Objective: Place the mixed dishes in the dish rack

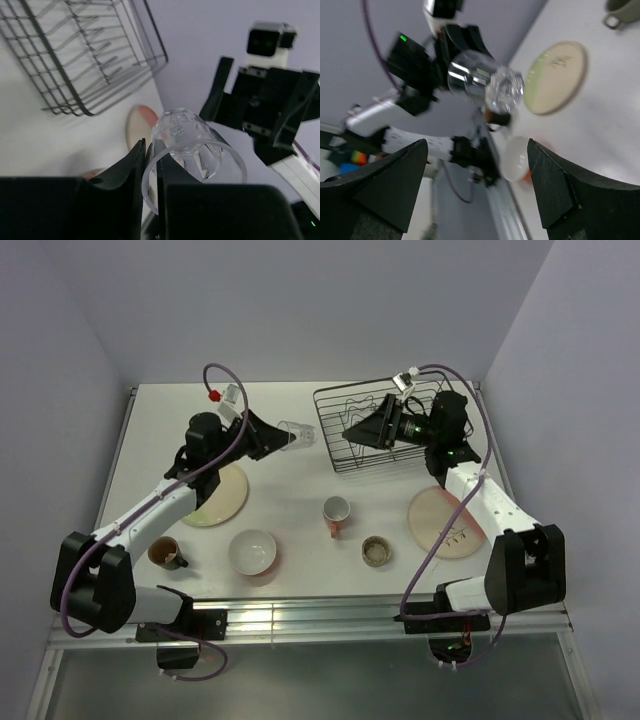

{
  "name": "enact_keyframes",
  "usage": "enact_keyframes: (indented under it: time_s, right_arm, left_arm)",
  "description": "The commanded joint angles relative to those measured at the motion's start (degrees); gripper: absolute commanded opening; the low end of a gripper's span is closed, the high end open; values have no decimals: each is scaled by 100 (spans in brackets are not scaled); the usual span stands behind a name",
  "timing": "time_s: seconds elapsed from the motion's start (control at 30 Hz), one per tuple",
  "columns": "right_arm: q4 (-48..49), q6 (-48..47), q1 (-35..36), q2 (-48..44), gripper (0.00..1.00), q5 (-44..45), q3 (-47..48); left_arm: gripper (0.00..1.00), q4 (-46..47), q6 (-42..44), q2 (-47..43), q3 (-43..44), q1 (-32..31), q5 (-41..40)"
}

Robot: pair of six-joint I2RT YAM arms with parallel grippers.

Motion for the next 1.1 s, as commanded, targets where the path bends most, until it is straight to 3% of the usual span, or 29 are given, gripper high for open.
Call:
enact_keyframes:
  time_s: [0.0,0.17,0.4,0.6,0.77,1.07]
  right_arm:
    - [2467,2760,240,189,88,219,-108]
    - [2856,3114,759,374,90,430,-29]
    - [2065,2393,1067,233,90,658,-99]
    - [2494,2480,1207,356,90,492,-187]
    - [1968,2068,1392,435,89,588,-29]
    - [2038,2086,1392,567,88,649,-2]
  left_arm:
    - [0,2571,-1248,-37,-535,9,1483]
    - [0,3385,-1803,-116,-782,-44,1669]
    - [0,3254,-1716,-195,-676,-96,1722]
    - [0,3456,-1812,-2,-641,-193,1818]
    - [0,3711,-1926,138,-501,-255,1924]
    - [0,3904,-2005,104,-536,-255,2020]
